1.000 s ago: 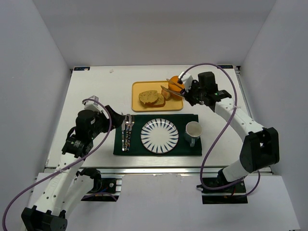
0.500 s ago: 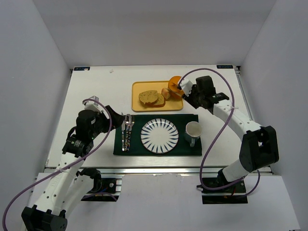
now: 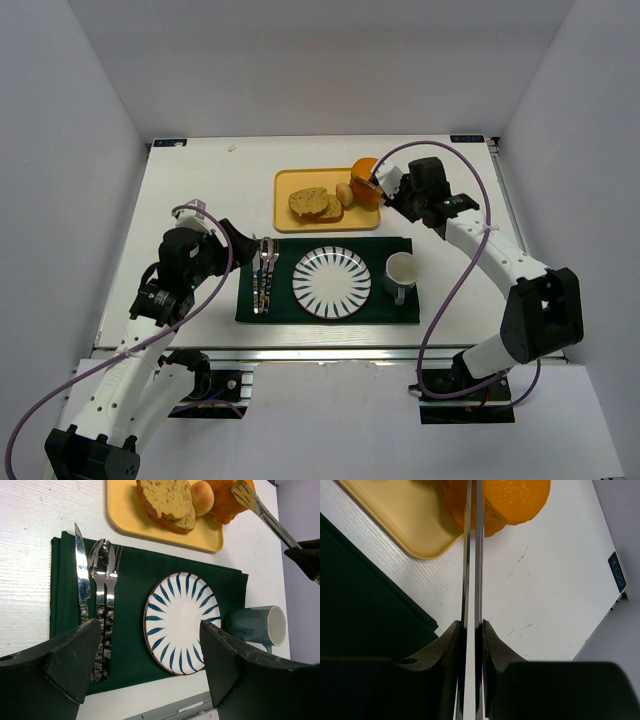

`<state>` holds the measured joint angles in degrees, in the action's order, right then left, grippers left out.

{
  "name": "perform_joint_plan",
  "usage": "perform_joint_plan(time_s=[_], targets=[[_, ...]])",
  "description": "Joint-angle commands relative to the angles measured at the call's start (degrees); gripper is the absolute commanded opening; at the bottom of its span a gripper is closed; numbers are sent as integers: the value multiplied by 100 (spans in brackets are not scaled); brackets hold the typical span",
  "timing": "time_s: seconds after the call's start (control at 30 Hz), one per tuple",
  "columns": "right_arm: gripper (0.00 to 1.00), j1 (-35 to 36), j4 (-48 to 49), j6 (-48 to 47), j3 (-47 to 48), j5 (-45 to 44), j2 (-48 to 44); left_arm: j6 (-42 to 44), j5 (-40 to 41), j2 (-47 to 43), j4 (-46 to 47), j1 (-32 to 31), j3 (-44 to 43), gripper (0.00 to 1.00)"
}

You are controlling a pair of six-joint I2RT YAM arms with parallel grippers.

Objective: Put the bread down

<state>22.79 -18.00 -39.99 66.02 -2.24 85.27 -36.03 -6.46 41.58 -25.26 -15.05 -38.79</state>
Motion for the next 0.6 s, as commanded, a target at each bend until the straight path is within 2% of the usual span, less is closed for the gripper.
perform_joint_plan(time_s=[0.0,0.23,0.33,0.57], targets=[[0,24,235,254,438,171,-424,-9,-5,8,82,19,-24,89],[0,24,271,395,500,619,-959,-9,-22,8,73,19,-41,89],[0,33,166,404,324,1067,-1310,-9,-13,-1,91,19,-24,89],[0,112,-677,579,-27,2244,-2128,44,127,-45,-23,19,-112,89]])
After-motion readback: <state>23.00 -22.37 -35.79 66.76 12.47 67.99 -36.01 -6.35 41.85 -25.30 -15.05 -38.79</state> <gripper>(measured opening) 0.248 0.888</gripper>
